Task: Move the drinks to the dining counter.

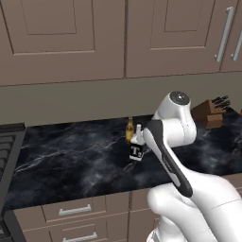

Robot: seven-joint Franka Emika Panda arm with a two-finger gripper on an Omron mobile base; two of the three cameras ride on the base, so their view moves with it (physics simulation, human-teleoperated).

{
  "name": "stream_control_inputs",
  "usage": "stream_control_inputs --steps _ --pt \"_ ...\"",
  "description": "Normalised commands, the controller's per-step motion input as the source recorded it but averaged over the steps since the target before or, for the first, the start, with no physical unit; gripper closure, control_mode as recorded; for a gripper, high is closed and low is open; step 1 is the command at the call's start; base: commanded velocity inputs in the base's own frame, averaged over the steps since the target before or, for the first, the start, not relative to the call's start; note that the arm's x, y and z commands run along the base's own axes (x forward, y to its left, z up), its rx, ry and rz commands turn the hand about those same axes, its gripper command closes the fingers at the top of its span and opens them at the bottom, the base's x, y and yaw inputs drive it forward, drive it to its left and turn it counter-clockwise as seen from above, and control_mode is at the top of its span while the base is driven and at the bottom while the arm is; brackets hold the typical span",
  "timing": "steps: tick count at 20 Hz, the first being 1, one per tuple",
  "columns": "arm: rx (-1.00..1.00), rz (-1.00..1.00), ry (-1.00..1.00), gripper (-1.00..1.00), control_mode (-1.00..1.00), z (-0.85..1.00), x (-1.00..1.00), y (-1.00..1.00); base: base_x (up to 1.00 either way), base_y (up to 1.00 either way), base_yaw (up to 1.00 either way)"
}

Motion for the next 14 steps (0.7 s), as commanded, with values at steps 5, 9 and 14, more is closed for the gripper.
stream_control_inputs --steps 5,9,14 --pt "0.00 0.00 0.00 -1.00 -1.00 0.00 0.31 0.00 0.00 0.00 0.00" --pt "0.00 0.00 0.00 -1.00 -1.00 0.00 0.32 0.00 0.00 0.00 0.00" --pt "0.00 0.00 0.00 -1.00 -1.00 0.00 0.26 0.00 0.00 0.00 0.00"
